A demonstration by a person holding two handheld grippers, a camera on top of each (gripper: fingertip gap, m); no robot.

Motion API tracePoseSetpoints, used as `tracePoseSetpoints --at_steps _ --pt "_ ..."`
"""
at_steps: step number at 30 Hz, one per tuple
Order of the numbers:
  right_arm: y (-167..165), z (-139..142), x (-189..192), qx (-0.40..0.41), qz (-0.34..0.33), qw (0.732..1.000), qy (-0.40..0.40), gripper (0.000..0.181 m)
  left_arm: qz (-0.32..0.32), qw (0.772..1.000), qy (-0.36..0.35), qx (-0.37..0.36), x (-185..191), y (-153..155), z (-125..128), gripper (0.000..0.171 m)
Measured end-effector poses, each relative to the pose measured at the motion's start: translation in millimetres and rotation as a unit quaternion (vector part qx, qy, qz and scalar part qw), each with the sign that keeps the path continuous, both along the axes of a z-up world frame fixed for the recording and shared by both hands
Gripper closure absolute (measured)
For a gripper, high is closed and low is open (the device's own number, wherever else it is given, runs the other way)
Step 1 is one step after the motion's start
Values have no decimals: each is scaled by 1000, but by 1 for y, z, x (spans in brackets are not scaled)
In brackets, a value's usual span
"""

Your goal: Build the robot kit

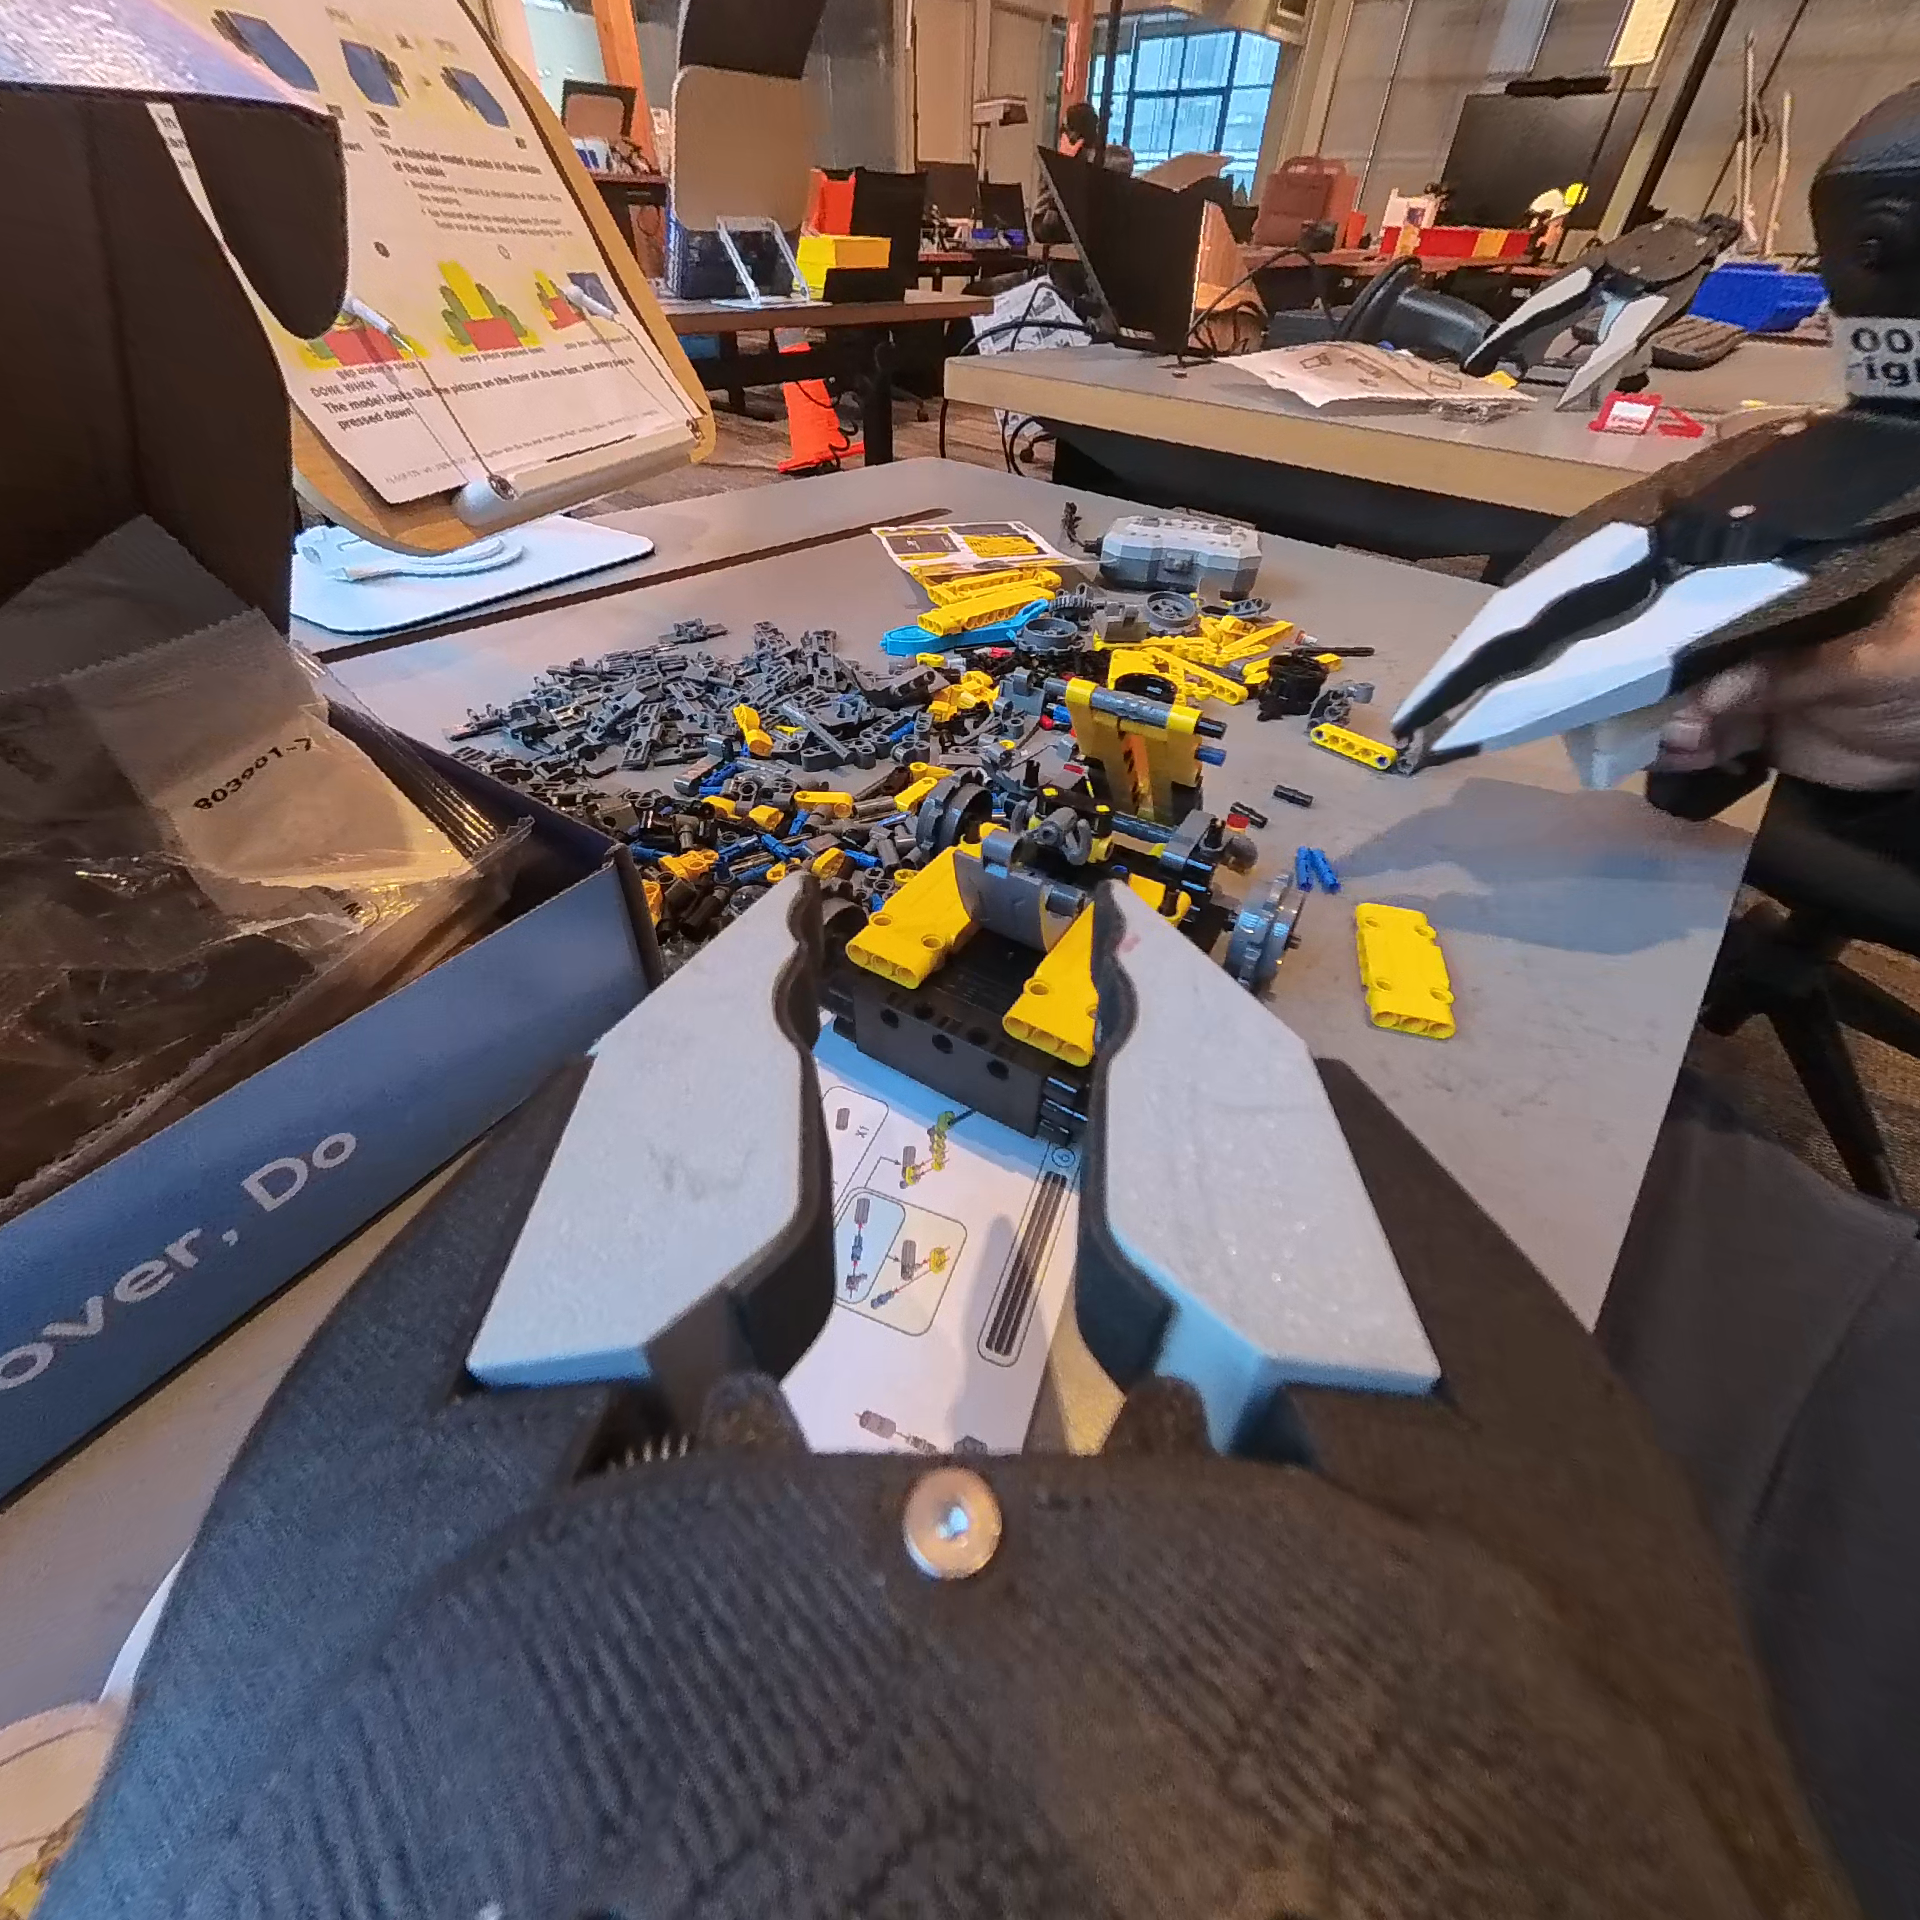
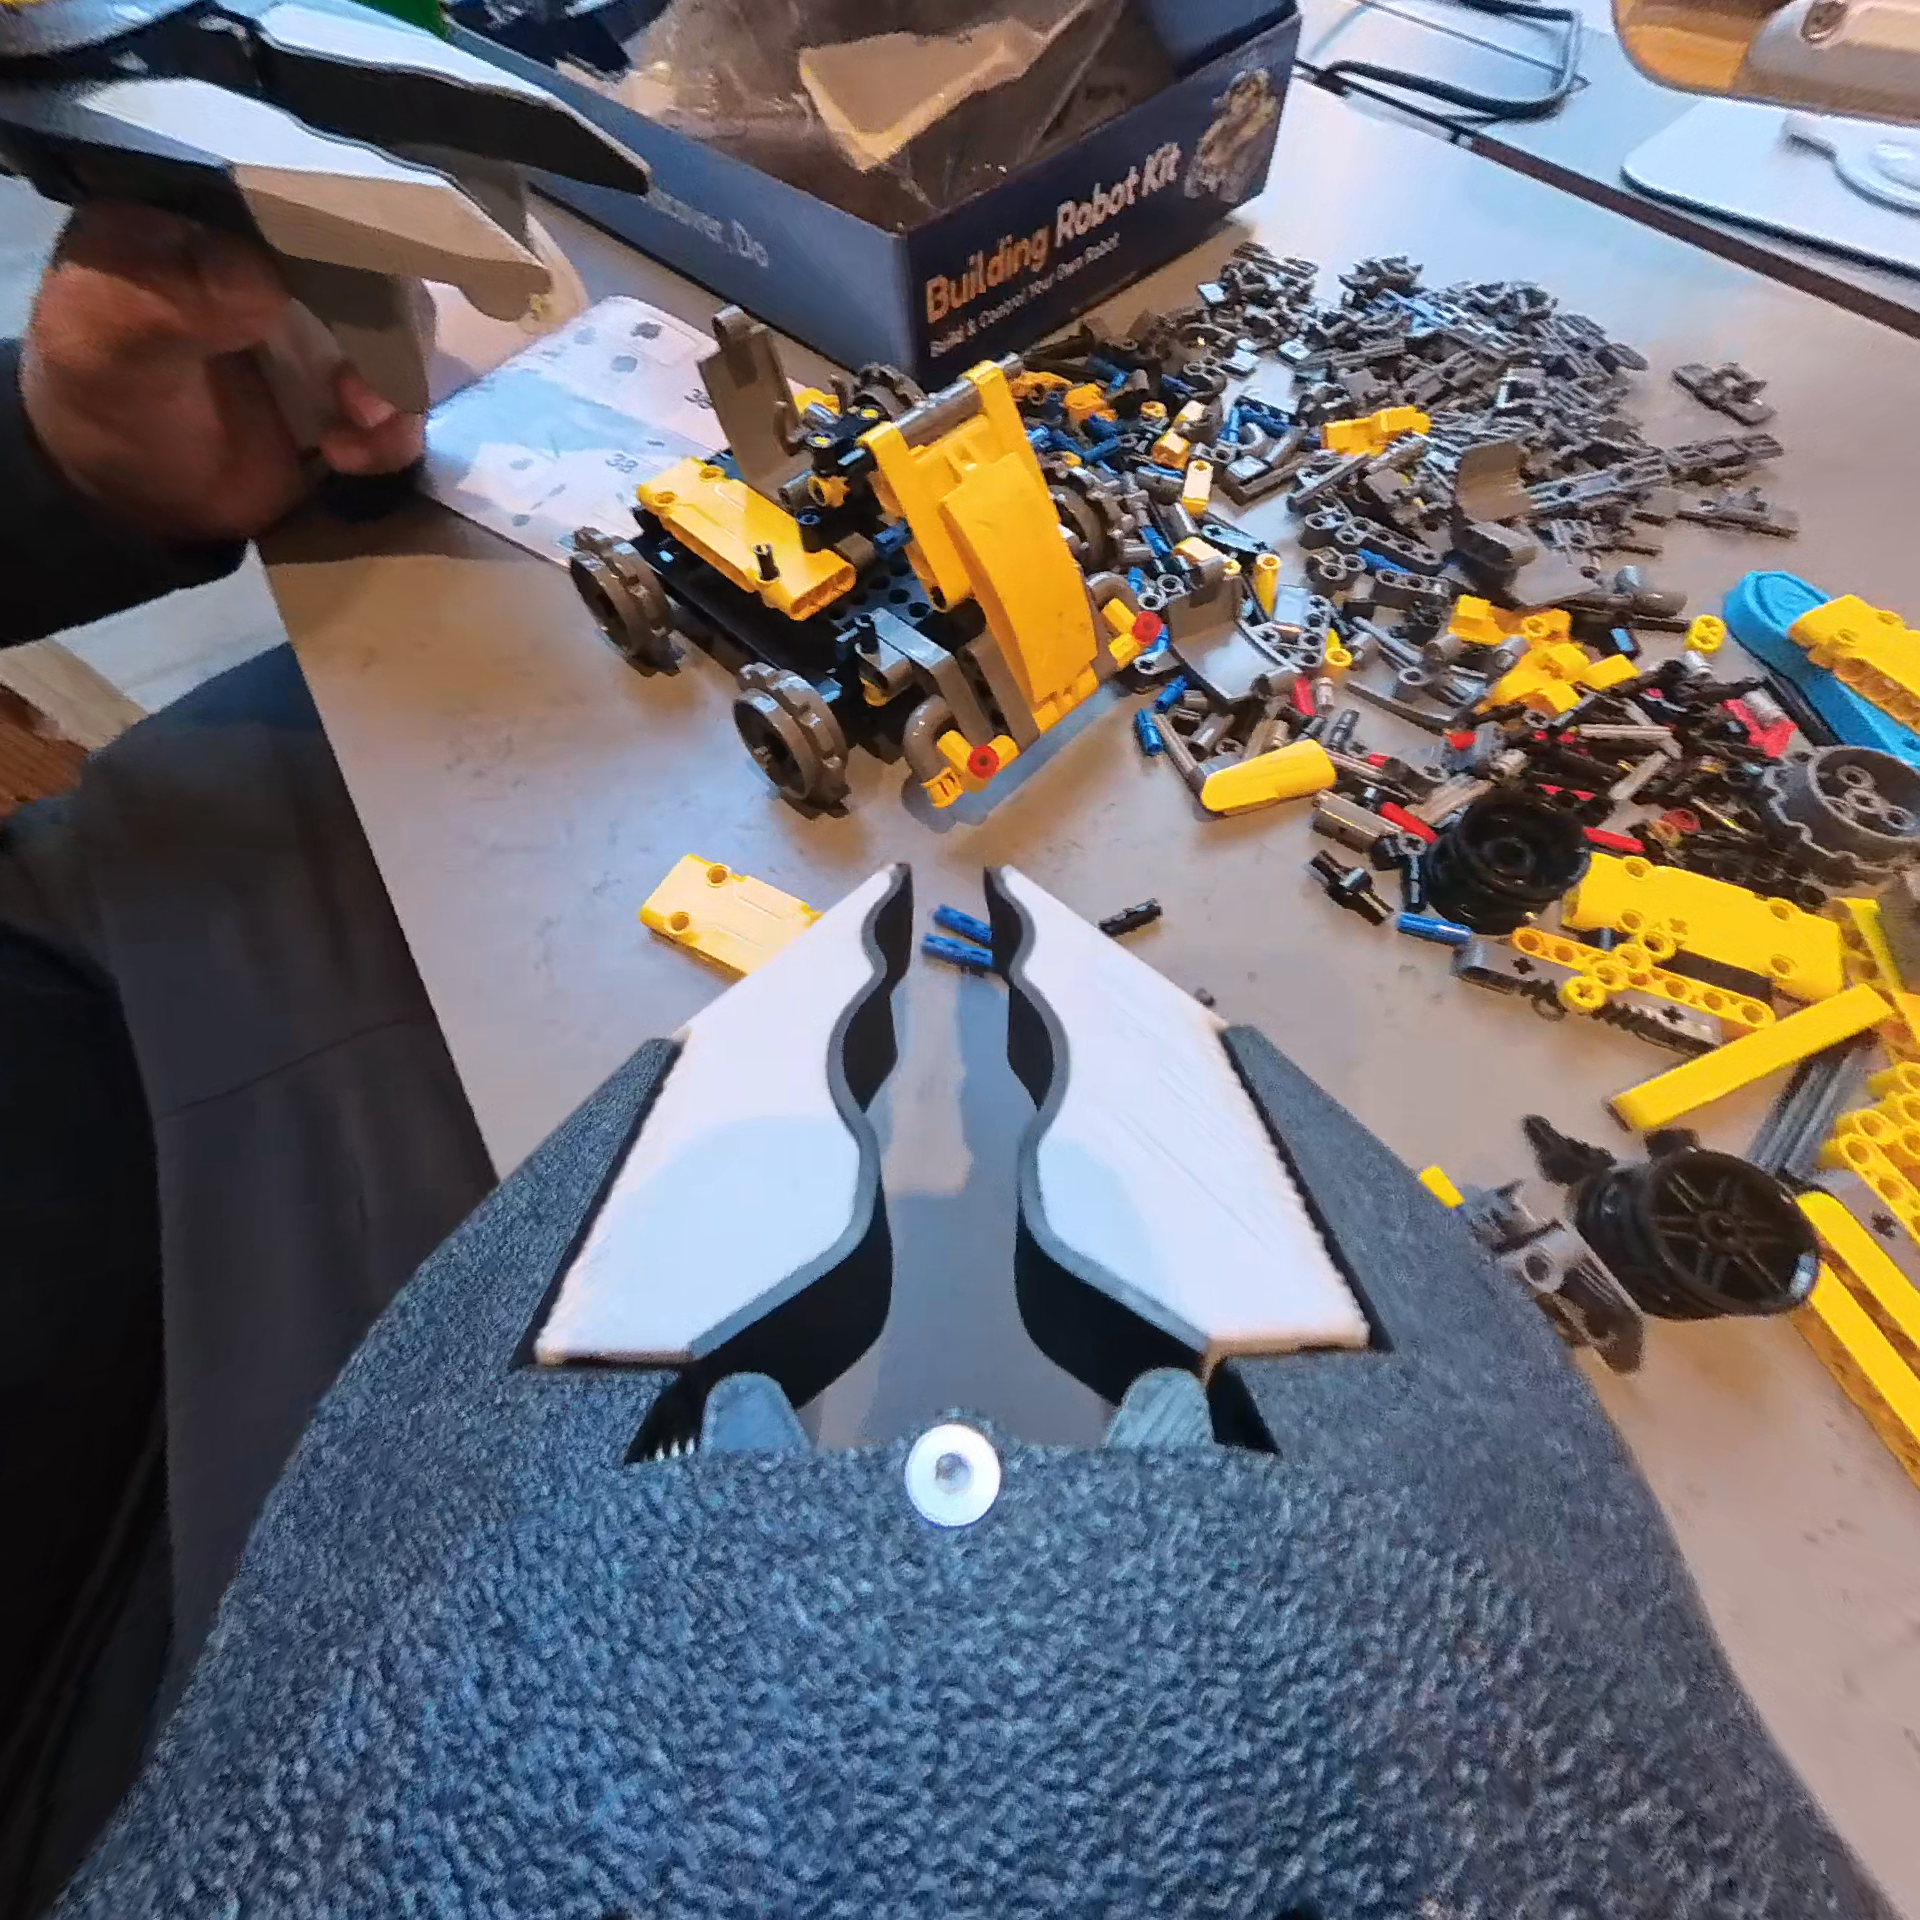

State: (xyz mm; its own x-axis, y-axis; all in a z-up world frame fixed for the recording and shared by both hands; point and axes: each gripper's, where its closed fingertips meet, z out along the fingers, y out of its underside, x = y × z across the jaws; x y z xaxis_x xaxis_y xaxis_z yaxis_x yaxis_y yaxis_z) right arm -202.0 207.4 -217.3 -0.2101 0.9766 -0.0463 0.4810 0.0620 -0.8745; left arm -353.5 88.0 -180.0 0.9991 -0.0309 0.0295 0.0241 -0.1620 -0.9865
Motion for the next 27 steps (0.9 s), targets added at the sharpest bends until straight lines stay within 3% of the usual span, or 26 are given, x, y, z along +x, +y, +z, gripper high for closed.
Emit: tracePoseSetpoints --at_steps 8,14,19,23,27 --pt "31 -13 8 36 -81 994 -59 172 1 1000 0 -3 0 0 -1 121" --pt "30 -22 6 41 -81 992 -84 170 0 1000 -1 -1 0 0 0 121" --pt "39 -13 3 43 -89 991 -91 170 0 1000 -1 0 0 0 0 121" --pt "43 -11 8 58 -73 989 -115 169 1 1000 -2 -2 -1 0 0 121" --pt "19 -16 5 40 -14 990 -135 168 2 1000 -1 -4 -1 1 -1 121"
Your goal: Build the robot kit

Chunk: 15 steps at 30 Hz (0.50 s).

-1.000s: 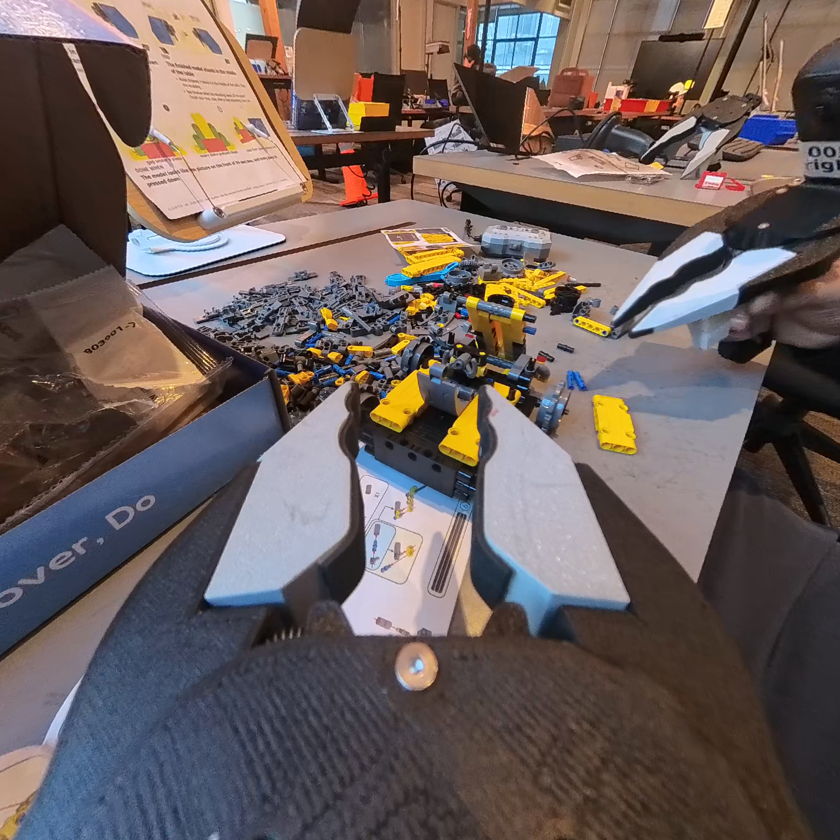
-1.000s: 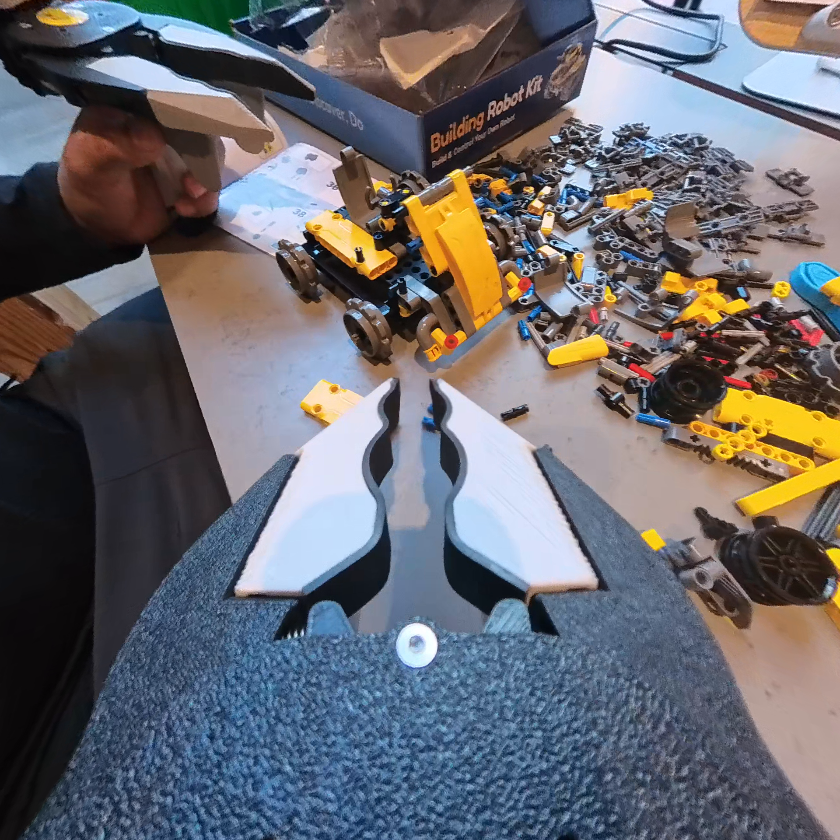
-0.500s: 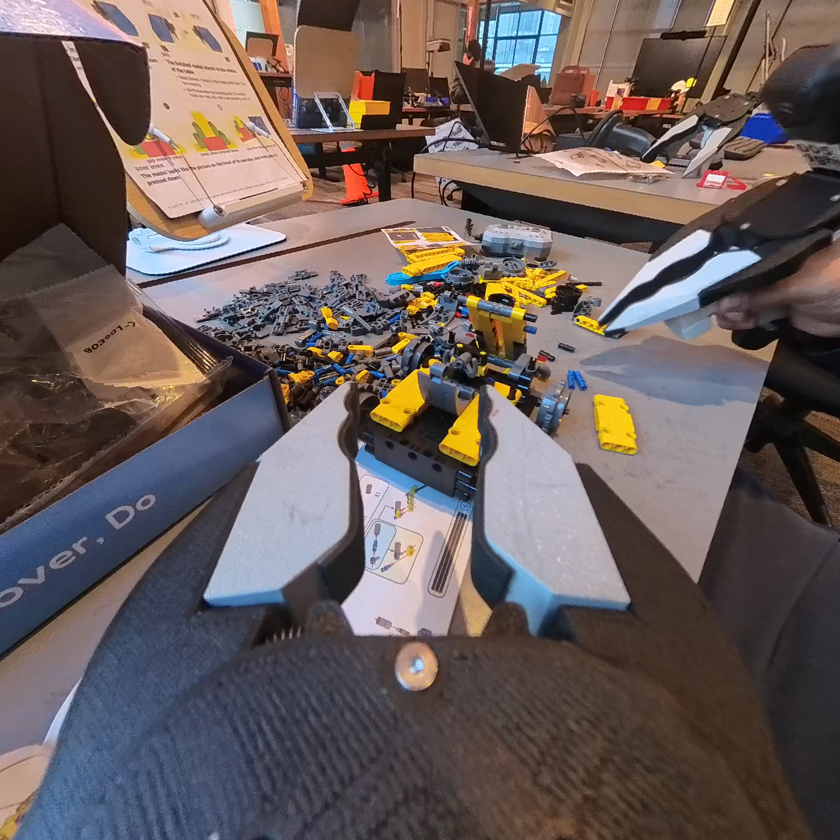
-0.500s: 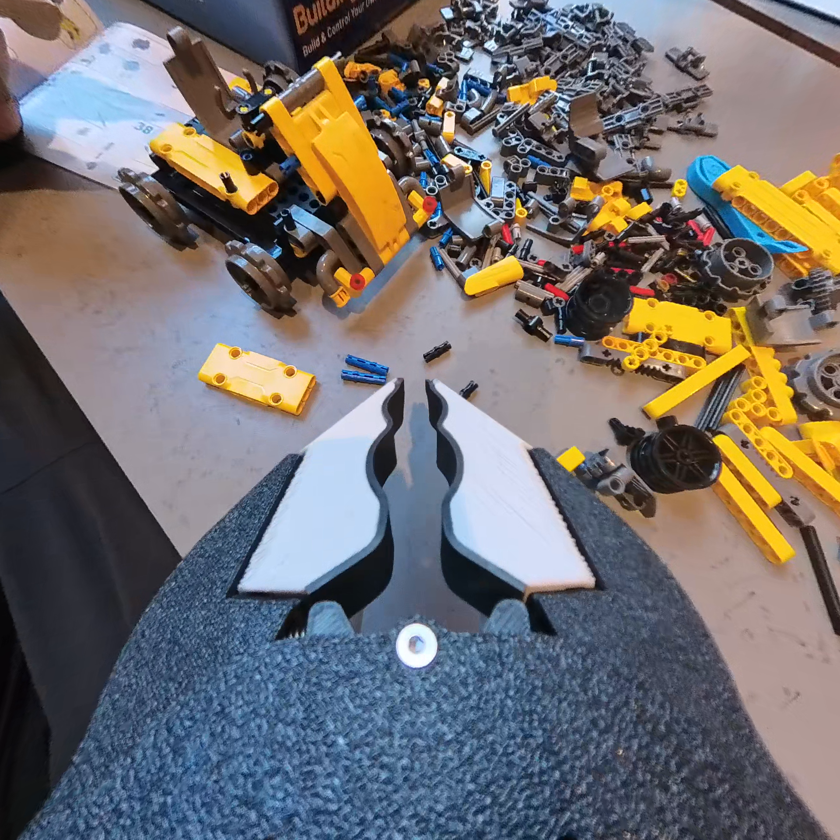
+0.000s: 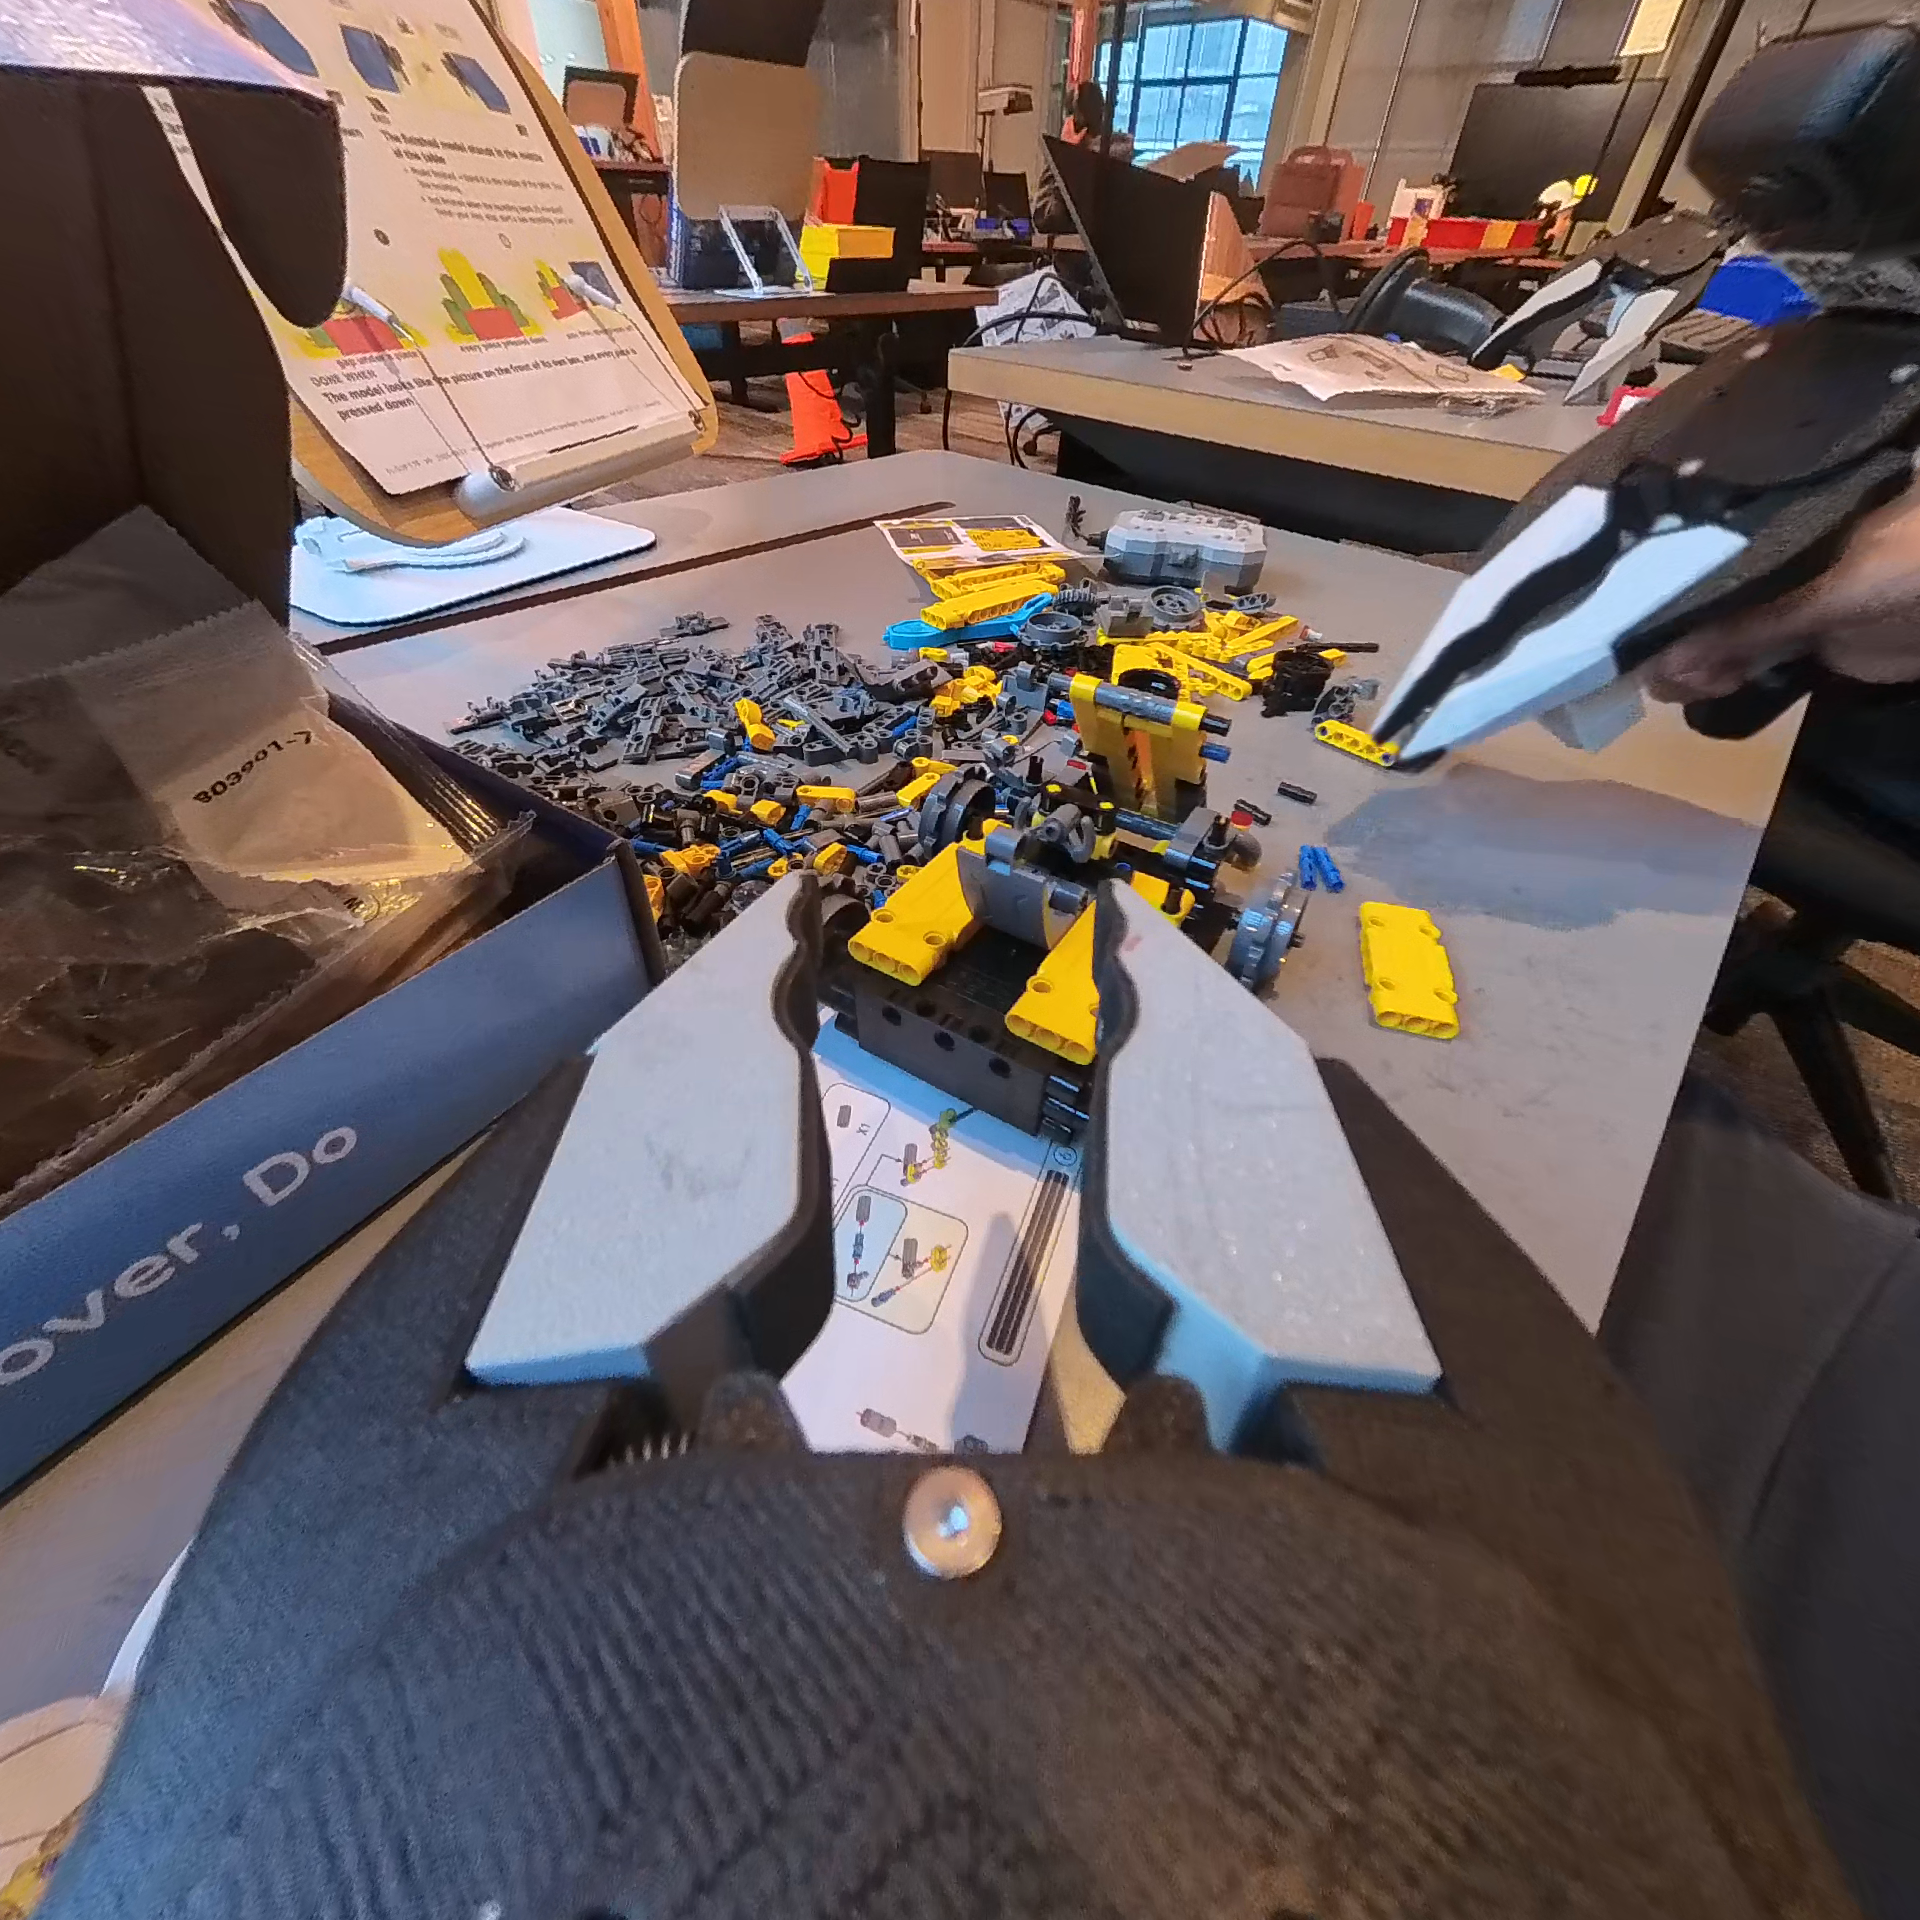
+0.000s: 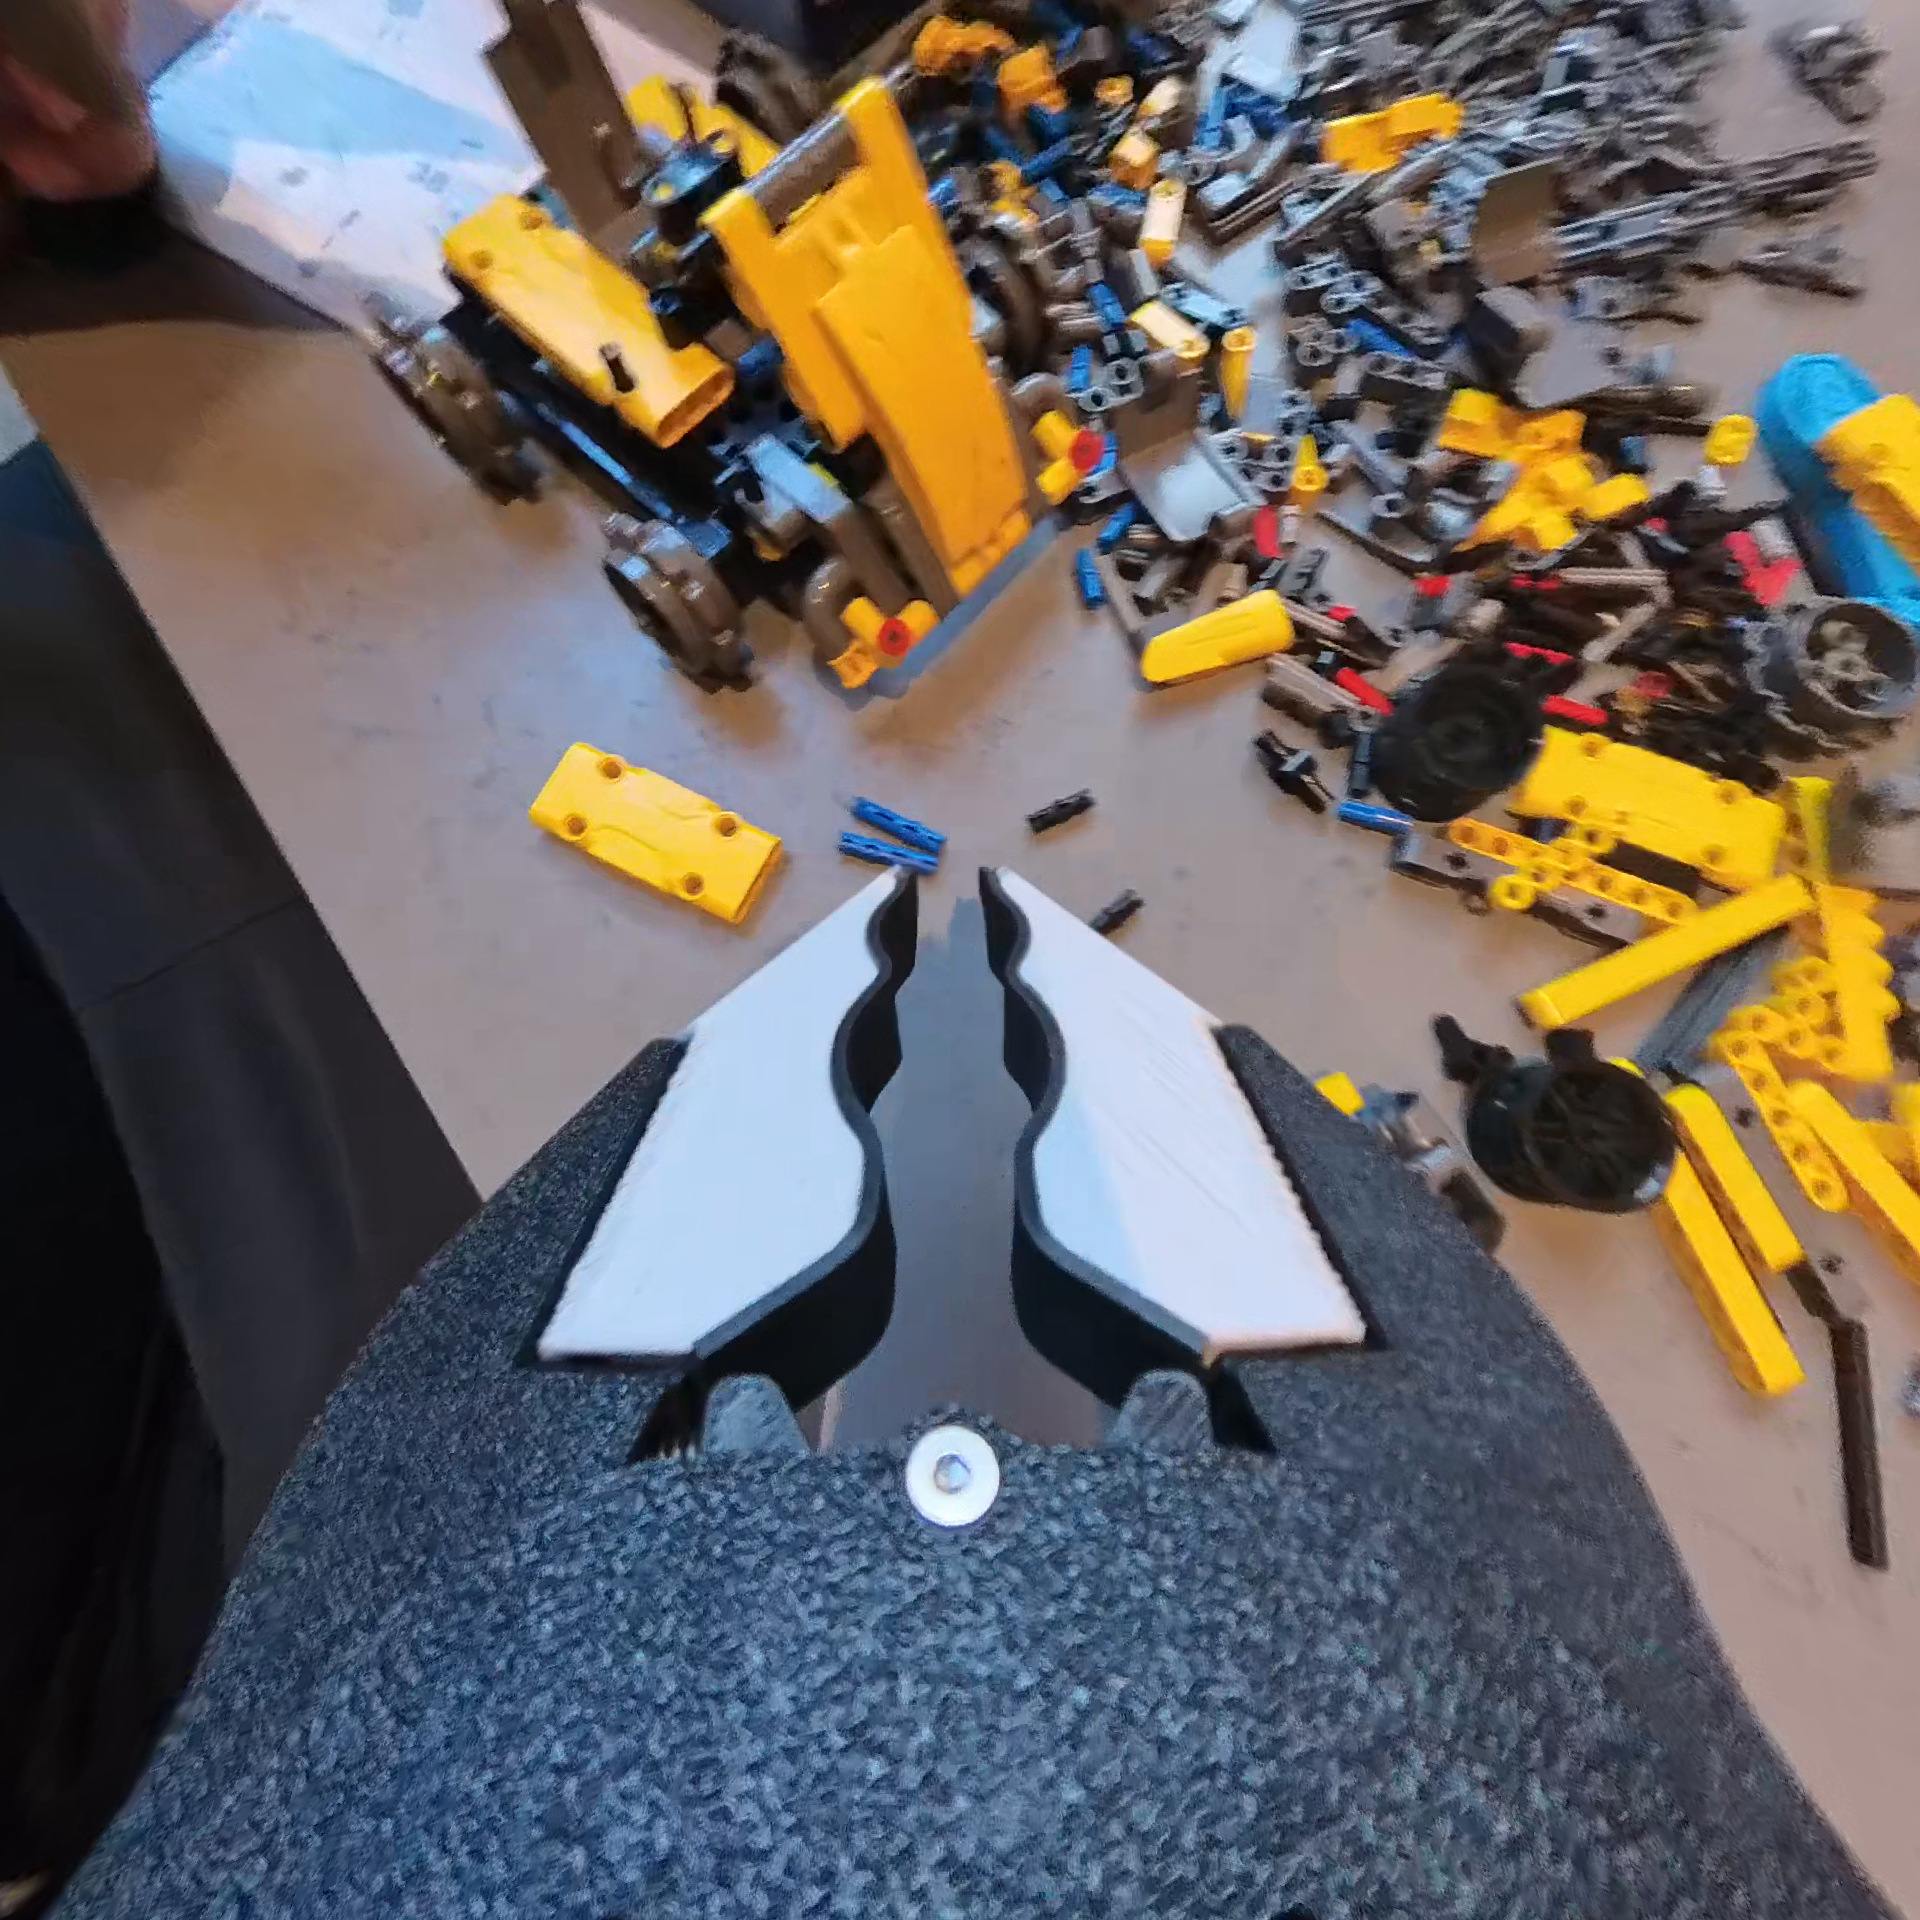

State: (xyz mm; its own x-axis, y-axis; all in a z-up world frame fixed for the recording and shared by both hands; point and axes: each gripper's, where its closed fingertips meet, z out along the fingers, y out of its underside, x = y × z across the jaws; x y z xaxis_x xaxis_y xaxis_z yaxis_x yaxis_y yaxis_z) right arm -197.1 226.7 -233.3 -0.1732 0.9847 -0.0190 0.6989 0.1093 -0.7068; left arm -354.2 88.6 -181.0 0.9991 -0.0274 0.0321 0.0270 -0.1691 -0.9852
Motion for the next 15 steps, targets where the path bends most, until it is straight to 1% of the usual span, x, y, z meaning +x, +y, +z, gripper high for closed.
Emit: tracePoseSetpoints --at_steps 3,4,7,9,15 --pt "-6 -14 -1 48 37 998 -36 163 0 1000 0 1 0 0 0 121" --pt "-10 -17 -1 53 56 996 -45 159 0 1000 0 1 0 0 0 121" --pt "-21 -22 -2 36 107 991 -71 158 0 1000 1 2 0 0 1 121" --pt "-17 -23 -5 51 121 988 -85 158 -1 1000 1 2 0 0 1 121" --pt "-19 -21 -11 54 153 981 -102 157 -8 1000 12 7 5 1 2 122"
